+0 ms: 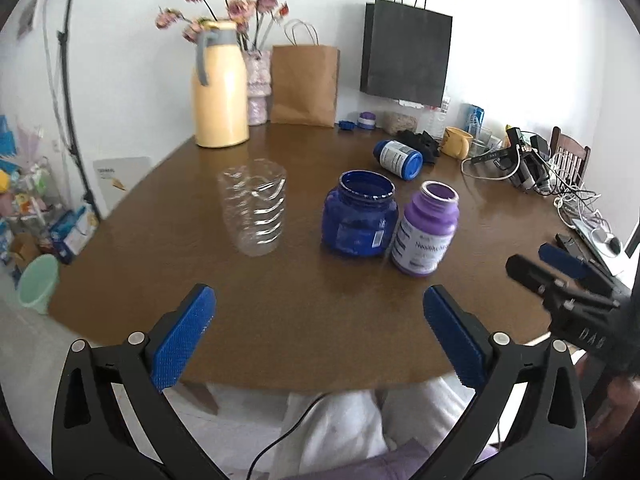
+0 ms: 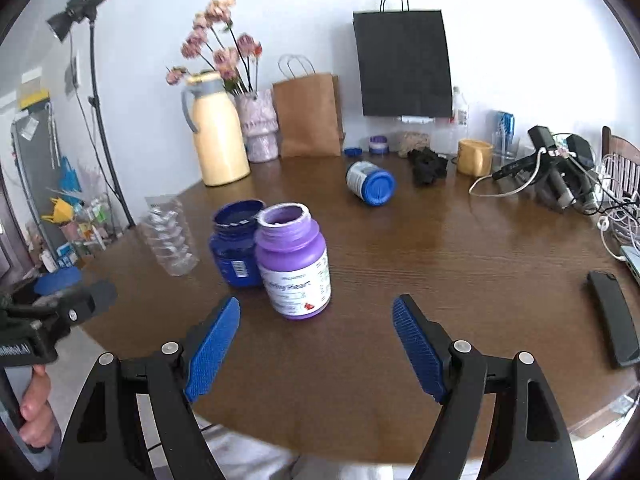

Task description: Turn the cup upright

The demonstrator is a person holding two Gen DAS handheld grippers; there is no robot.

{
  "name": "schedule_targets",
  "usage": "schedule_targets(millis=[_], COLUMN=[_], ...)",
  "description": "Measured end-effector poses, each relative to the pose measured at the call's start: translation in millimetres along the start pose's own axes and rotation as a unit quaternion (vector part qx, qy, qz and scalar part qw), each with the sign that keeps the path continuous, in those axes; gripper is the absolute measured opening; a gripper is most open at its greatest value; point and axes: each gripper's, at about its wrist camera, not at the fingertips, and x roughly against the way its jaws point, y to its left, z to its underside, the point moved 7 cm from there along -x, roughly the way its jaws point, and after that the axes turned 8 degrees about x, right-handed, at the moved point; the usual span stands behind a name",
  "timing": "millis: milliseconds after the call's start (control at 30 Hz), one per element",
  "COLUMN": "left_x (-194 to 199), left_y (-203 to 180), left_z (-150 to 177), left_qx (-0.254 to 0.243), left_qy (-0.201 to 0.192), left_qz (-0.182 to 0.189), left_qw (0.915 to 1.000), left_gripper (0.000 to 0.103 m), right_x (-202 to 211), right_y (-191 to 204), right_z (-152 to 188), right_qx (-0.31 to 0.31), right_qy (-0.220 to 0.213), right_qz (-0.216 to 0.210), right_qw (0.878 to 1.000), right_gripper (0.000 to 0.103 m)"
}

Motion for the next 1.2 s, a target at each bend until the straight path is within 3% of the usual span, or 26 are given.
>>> schedule_targets(millis=[167, 367, 567, 700, 1200], left_x=[48.8, 101.9, 127.1, 136.5, 129.7], left_y=[-4.1, -8.5, 5.3, 13.0, 2.9], left_z=[18.8, 40.5, 56.3, 53.4, 59.4], left_qx=[-0.001, -0.007, 0.010, 0.015, 0.001], left_qy=[-0.019, -0.056, -0.062, -0.076, -0.062], left_qz=[-0.007, -0.004, -0.028, -0.036, -0.028], left_qw=[0.9998, 0.9984, 0.9976, 0.9963, 0.9977], left_gripper=[0.103, 0.103, 0.103, 0.103, 0.103], right_x=[39.2, 81.1, 125.3, 144.3, 134.7], right_y=[15.5, 45.3, 60.6, 53.6, 53.7], right_z=[6.4, 26.5, 44.8, 47.2, 55.7], right_qx=[-0.003, 0.038, 0.022, 0.003, -0.005], right_qy=[-0.004, 0.016, 0.003, -0.015, 0.003], right_qz=[-0.006, 0.009, 0.001, 0.023, 0.001], right_qw=[1.000, 0.999, 1.000, 1.000, 1.000], right_gripper=[0.082, 0.082, 0.082, 0.082, 0.082])
